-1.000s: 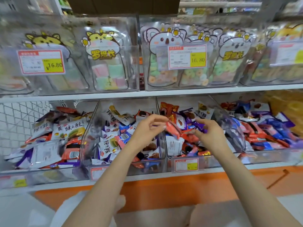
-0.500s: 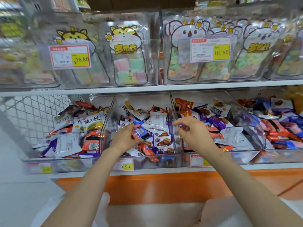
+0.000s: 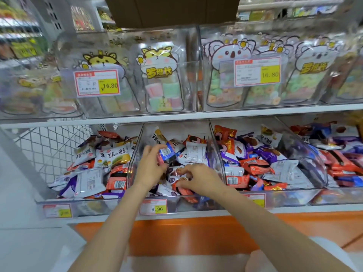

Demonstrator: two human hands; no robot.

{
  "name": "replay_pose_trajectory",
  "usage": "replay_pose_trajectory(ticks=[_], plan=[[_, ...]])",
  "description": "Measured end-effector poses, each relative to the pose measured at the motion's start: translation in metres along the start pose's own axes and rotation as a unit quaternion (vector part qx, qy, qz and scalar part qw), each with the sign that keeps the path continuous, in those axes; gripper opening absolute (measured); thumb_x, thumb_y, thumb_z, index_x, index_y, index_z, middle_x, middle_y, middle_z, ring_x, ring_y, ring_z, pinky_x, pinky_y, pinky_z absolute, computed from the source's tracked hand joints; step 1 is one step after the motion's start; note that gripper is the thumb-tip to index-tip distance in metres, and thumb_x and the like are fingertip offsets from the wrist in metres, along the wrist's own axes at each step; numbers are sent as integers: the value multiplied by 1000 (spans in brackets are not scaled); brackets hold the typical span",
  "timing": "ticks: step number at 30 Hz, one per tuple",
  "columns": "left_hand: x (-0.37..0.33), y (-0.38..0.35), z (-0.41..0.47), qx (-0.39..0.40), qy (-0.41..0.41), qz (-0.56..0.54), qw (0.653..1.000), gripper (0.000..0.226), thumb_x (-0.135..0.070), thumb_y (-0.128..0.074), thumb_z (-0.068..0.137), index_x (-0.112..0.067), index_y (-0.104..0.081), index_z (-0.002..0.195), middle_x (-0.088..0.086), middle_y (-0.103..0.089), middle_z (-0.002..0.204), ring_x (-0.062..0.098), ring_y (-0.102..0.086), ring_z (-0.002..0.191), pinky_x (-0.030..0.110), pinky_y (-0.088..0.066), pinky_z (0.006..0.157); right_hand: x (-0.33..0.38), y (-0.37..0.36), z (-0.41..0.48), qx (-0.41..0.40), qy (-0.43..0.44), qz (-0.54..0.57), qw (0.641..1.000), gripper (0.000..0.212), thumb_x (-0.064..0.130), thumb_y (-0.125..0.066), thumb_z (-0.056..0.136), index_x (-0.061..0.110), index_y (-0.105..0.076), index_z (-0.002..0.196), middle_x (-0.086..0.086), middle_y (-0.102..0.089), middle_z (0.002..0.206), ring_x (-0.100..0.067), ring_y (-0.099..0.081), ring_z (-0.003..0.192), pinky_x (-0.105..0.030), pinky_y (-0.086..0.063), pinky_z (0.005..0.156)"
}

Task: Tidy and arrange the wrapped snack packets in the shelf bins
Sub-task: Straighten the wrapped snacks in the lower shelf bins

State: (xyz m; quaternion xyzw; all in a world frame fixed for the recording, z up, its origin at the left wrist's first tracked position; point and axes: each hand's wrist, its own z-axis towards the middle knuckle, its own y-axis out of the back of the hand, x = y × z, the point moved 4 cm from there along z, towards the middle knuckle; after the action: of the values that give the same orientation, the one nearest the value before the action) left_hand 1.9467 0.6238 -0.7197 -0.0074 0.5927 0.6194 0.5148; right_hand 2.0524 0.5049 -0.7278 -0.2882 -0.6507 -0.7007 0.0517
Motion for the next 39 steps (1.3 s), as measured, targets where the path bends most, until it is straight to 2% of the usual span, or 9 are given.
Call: replay_pose_trajectory(ticks=[4, 7, 9, 13, 18, 23, 28, 32, 39], plan=[[-1, 16, -1, -26, 17, -57, 998, 51, -6, -71, 79, -23, -52, 122, 4, -45, 106, 0, -46, 76, 6, -38, 68, 0, -16, 9, 74, -31, -71, 994, 38, 44, -67, 81, 14, -64, 104, -3, -65, 99, -22, -59, 94, -29, -43, 72], [-9, 17, -1, -28, 8, -85, 996, 54, -8, -74, 77, -24, -53, 123, 5, -49, 110, 11, -51, 90, 19, -40, 75, 2, -3, 7, 18, -26, -78, 996, 23, 34, -61, 83, 17, -52, 71, 2, -53, 70, -19, -53, 74, -23, -34, 54], [-18, 15, -1, -25, -8, -117, 993, 54, -7, -73, 76, -23, -53, 122, 6, -51, 113, 16, -53, 98, 30, -45, 86, -3, 24, 1, -32, -55, 32, 997, 23, 31, -62, 84, 21, -50, 67, 6, -50, 64, -13, -50, 63, -22, -37, 51], [-45, 1, 4, 1, -32, -145, 989, 53, -9, -75, 75, -22, -53, 121, 4, -51, 115, 15, -54, 101, 32, -46, 91, -37, 86, -26, -164, -109, 291, 936, 9, 17, -65, 86, 12, -58, 81, 2, -56, 68, -9, -50, 57, -20, -42, 53], [-111, -34, 14, 113, -44, -196, 973, 69, -15, -76, 75, -19, -41, 135, 5, -52, 121, 12, -57, 96, 16, -48, 77, -106, 116, -46, -340, -180, 354, 853, 14, 16, -69, 84, 4, -62, 84, -8, -63, 65, -12, -61, 50, -41, -54, 65], [-114, -46, 16, 149, -35, -145, 977, 64, -27, -68, 84, -19, -36, 139, 1, -51, 129, 7, -53, 100, 25, -47, 87, -116, 119, -49, -335, -201, 179, 903, 42, 20, -67, 86, 5, -56, 123, -15, -59, 123, -28, -55, 113, -30, -40, 88], [-63, -49, 3, 243, -34, -89, 965, 21, -16, -67, 84, -18, -60, 103, -3, -63, 100, 7, -56, 87, 5, -43, 70, -94, 110, -41, -306, -111, 193, 926, 17, 9, -63, 87, 11, -68, 103, -5, -67, 101, -10, -56, 81, -16, -40, 73], [-41, -64, -16, 392, -25, -50, 918, 23, -22, -72, 80, -20, -64, 102, -7, -65, 94, 3, -59, 86, 10, -45, 76, -77, 100, -35, -274, -67, 180, 942, 14, 9, -60, 88, 16, -69, 96, 8, -60, 85, -5, -53, 70, -12, -38, 68], [-30, -74, -14, 338, -75, 75, 935, 7, -22, -65, 85, -20, -65, 92, -10, -58, 81, 10, -55, 81, 25, -46, 75, -64, 89, -32, -229, -31, 174, 957, 12, 10, -61, 89, 21, -67, 90, 17, -59, 77, 0, -51, 67, -1, -36, 60]])
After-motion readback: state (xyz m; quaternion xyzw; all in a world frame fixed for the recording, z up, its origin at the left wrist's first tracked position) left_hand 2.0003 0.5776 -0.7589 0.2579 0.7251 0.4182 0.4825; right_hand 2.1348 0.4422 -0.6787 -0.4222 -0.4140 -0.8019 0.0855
